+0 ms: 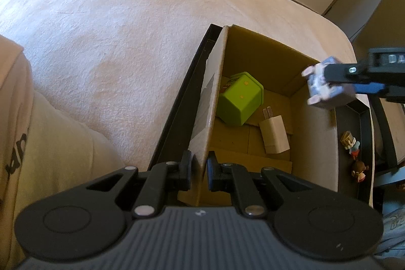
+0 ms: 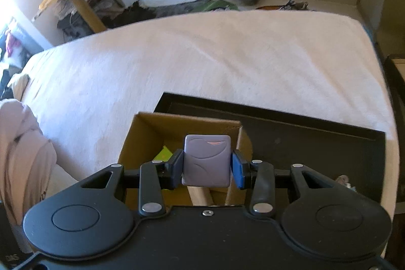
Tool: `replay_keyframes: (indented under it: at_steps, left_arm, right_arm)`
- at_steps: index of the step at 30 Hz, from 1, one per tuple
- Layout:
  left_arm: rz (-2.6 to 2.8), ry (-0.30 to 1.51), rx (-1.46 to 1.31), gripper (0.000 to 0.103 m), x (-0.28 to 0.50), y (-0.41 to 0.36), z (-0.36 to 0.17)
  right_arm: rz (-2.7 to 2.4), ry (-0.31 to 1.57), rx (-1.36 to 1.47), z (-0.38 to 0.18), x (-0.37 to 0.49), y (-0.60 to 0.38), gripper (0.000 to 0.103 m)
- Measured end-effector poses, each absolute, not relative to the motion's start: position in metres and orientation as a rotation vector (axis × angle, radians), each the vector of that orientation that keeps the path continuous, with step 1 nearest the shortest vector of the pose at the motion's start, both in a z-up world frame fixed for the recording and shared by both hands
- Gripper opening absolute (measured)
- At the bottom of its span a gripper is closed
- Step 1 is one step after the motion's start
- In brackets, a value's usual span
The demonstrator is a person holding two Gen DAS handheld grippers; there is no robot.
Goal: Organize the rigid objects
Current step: 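Place the lavender cube into the box and open the right gripper, then grasp the pink plush toy with the right gripper and lift it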
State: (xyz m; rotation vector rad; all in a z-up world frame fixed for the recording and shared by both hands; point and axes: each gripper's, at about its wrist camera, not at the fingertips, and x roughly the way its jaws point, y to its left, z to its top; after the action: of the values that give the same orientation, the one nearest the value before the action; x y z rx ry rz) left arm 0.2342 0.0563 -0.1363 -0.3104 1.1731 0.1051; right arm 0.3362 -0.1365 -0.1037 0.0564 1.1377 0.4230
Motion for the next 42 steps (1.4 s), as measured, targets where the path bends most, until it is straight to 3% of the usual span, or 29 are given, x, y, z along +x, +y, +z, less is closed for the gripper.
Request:
replay_keyframes:
  at_steps: [9, 25, 42]
  left_arm:
    - [0.108, 1.173, -0.304, 0.011, 0.234, 0.054, -0.135]
    - [0.155, 1.199, -0.253, 0.012, 0.237, 0.043, -0.132]
    - [0.190, 1.181, -0.228, 0.010, 0.228, 0.036, -0.127]
  right_arm:
    - [0.469, 1.156, 0.002, -0.120, 0.337, -0.120, 0.041]
    - [0.547, 1.069, 0.091, -0.092, 0.306, -0.174, 0.042]
    - [0.394, 1.182, 0.179, -0.119, 0.292, -0.252, 0.042]
